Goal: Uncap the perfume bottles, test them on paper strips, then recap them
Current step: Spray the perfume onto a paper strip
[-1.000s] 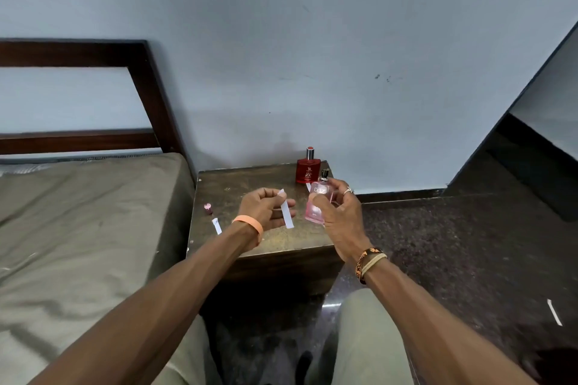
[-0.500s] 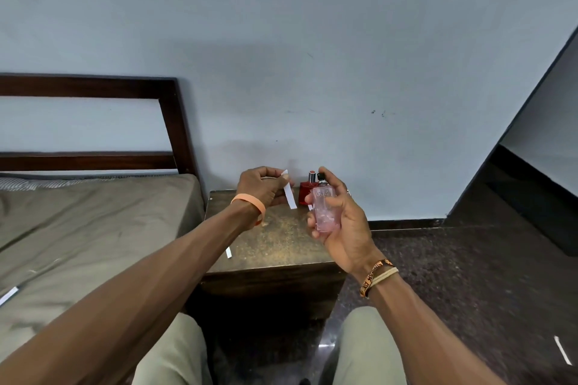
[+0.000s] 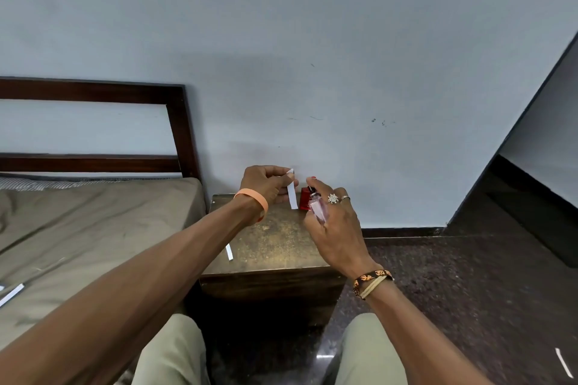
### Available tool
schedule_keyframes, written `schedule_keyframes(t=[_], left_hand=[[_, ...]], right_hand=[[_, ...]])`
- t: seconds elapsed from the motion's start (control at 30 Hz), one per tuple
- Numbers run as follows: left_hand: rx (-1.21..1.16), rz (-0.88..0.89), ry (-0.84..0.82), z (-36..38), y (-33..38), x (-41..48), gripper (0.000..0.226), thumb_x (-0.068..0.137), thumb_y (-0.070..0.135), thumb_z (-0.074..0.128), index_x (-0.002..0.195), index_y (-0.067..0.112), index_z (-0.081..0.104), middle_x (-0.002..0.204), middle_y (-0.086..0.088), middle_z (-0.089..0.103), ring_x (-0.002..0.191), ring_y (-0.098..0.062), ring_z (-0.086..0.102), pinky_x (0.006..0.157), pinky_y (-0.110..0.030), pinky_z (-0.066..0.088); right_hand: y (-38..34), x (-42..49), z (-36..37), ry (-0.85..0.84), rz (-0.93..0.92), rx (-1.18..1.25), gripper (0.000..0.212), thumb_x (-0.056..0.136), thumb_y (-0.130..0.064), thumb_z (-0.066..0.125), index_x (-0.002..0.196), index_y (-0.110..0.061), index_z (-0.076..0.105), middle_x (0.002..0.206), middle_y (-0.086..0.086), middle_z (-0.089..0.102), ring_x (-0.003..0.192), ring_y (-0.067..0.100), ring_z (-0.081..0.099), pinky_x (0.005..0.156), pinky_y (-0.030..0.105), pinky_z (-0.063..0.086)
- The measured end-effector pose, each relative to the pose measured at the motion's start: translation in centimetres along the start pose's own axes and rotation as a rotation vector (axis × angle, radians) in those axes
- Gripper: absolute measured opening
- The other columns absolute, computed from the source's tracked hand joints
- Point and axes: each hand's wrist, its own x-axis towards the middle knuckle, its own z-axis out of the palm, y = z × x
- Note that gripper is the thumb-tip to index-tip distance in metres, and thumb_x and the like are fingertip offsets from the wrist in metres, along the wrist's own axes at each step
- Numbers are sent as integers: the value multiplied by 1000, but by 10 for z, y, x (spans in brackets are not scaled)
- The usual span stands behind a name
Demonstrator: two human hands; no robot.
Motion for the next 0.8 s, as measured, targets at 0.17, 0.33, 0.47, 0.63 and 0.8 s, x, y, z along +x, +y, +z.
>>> schedule_keyframes(t=[0.17, 0.33, 0.47, 0.63, 0.8], left_hand=[[-41, -4, 11, 0, 5, -4, 10, 85, 3, 68, 95, 0, 68, 78, -13, 73, 69, -23, 73, 61, -32, 60], [-115, -49, -3, -5, 11, -6, 12, 85, 2, 67, 96, -3, 66, 82, -19, 72, 71, -29, 72, 63, -36, 60], [-133, -51, 4, -7, 17, -8, 7, 86, 0, 66, 92, -2, 65, 74, -16, 70, 59, -23, 71, 52, -28, 56], [-119, -57, 14, -12, 18, -6, 13, 85, 1, 67, 97, -4, 64, 78, -17, 70, 63, -24, 71, 57, -32, 59], [-119, -64, 18, -14, 15, -3, 8, 86, 2, 67, 93, -1, 65, 83, -19, 71, 69, -24, 71, 66, -36, 61]], right_hand=[[-2, 6, 8, -16, -17, -180, 64, 87, -33, 49, 142, -49, 21, 130, 5, 42, 101, 20, 55, 78, 42, 57], [-9, 15, 8, -8, -2, -183, 60, 86, -31, 52, 139, -44, 28, 126, 4, 40, 99, 25, 58, 79, 43, 57], [-12, 17, 13, -48, -31, -230, 55, 88, -29, 51, 136, -43, 29, 122, 2, 39, 90, 26, 59, 75, 41, 57], [-13, 16, 16, -42, -48, -219, 55, 88, -29, 49, 137, -45, 27, 123, 4, 39, 91, 24, 57, 74, 41, 56], [-15, 18, 18, -91, -34, -259, 54, 90, -28, 49, 138, -42, 28, 127, 8, 40, 78, 28, 60, 72, 43, 58]])
